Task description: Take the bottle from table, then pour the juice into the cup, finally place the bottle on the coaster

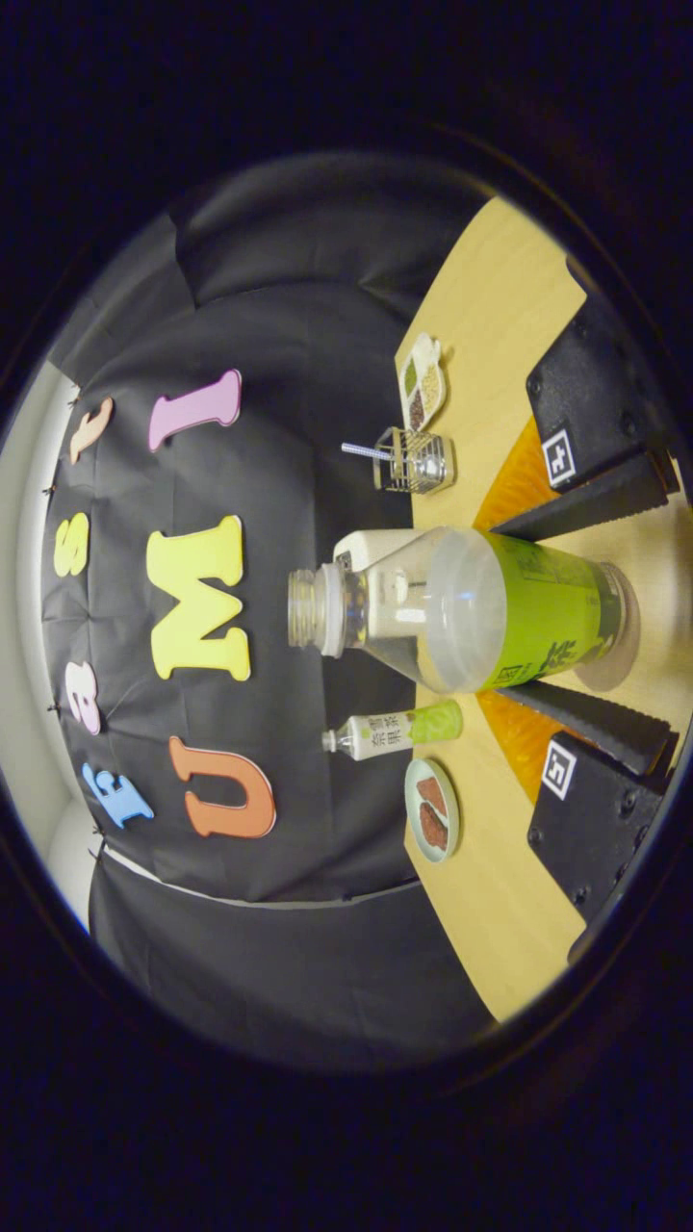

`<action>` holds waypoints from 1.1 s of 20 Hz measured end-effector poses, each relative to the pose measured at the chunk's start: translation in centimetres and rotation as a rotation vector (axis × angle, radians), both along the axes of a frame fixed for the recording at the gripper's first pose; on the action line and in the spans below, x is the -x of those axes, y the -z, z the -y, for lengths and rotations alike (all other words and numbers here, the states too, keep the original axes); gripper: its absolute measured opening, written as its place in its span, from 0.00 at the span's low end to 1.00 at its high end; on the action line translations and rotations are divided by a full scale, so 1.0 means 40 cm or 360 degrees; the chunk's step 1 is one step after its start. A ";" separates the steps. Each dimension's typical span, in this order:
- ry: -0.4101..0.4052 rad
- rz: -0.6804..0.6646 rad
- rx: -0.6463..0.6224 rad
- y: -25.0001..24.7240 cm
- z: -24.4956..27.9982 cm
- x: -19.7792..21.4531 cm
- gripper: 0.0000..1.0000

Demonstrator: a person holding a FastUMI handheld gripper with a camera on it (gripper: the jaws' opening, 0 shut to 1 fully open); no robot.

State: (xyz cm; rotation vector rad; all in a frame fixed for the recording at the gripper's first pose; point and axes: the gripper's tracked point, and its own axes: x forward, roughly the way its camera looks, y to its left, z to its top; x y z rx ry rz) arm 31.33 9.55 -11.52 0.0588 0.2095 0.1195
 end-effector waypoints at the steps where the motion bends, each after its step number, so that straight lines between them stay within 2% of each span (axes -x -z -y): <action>1: -0.0005 -0.0004 -0.0029 0.009 -0.005 -0.007 0.81; 4: -0.0011 -0.0018 -0.0100 0.031 -0.017 -0.014 0.81; 7: -0.0036 0.0020 0.0022 0.039 -0.030 -0.011 0.82; 9: -0.0067 0.0027 0.0038 0.045 -0.054 -0.002 0.82; 14: -0.0043 0.0025 0.0086 0.046 -0.059 0.000 0.84; 18: -0.0040 0.0018 0.0083 0.048 -0.053 0.001 0.87; 22: -0.0048 0.0064 0.0049 0.013 -0.053 0.022 0.97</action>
